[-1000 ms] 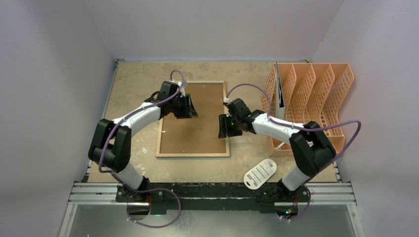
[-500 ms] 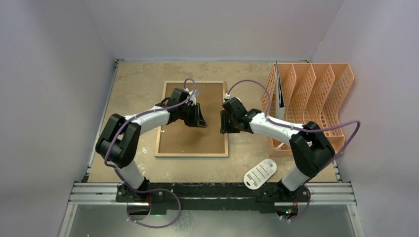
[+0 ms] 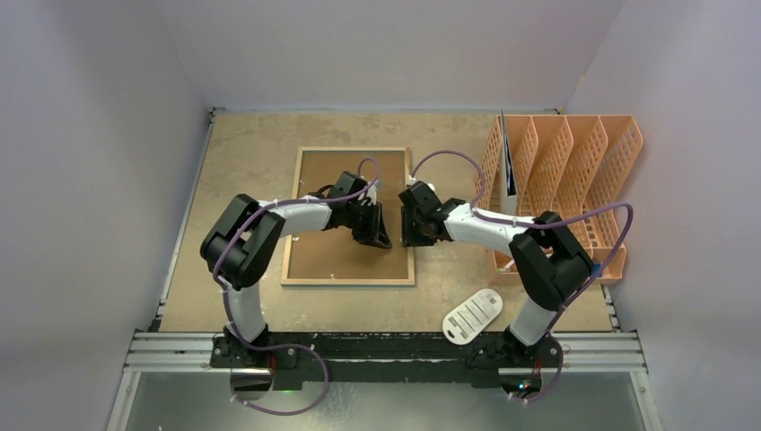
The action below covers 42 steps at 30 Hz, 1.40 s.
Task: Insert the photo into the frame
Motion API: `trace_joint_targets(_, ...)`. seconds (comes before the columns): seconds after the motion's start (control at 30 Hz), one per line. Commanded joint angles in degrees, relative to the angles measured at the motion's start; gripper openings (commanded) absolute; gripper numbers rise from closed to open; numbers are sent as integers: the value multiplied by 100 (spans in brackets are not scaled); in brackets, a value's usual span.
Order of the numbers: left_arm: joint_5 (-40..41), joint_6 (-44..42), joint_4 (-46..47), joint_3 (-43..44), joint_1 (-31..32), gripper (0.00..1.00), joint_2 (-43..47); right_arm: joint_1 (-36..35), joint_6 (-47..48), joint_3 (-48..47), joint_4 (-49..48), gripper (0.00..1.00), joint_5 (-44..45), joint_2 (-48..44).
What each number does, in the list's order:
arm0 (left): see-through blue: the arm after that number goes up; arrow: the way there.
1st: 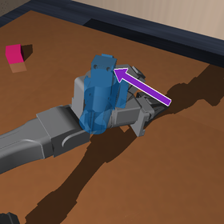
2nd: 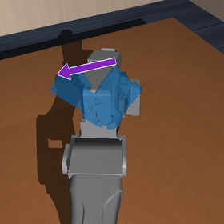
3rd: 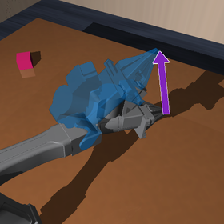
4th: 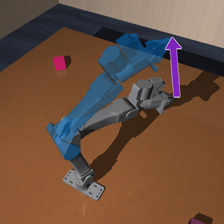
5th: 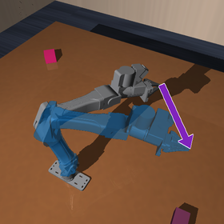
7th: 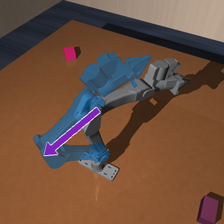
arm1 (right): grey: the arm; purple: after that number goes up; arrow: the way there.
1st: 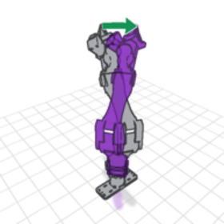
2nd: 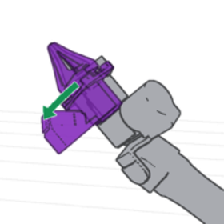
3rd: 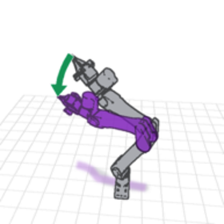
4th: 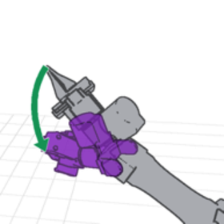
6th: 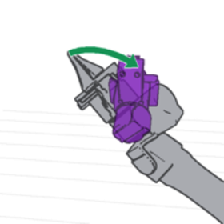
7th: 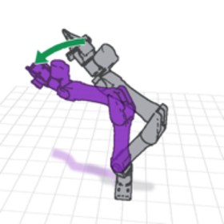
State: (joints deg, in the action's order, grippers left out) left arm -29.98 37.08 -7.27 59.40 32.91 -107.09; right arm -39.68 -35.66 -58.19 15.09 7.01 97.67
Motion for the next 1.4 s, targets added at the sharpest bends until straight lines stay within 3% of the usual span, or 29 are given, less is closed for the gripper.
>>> trace_joint_targets(0.0, 985, -164, -921, 375, 118, 15, -366, 12, -89, -219, 20, 37, 376, 17)
trace_joint_targets(0.4, 1712, -165, -1880, 589, 218, 15, -900, 13, -99, -269, -81, 39, 574, 77)
trace_joint_targets(0.87, 1749, -104, -1963, 626, 237, 14, -1095, 9, 498, -165, -108, 32, 440, 360)
trace_joint_targets(1.13, 1726, -112, -1936, 617, 241, 14, -1138, 8, 504, -139, -5, 37, 110, -22)
trace_joint_targets(1.37, 1756, -138, -1948, 600, 240, 14, -1157, 12, 531, 10, 116, 31, 63, -102)
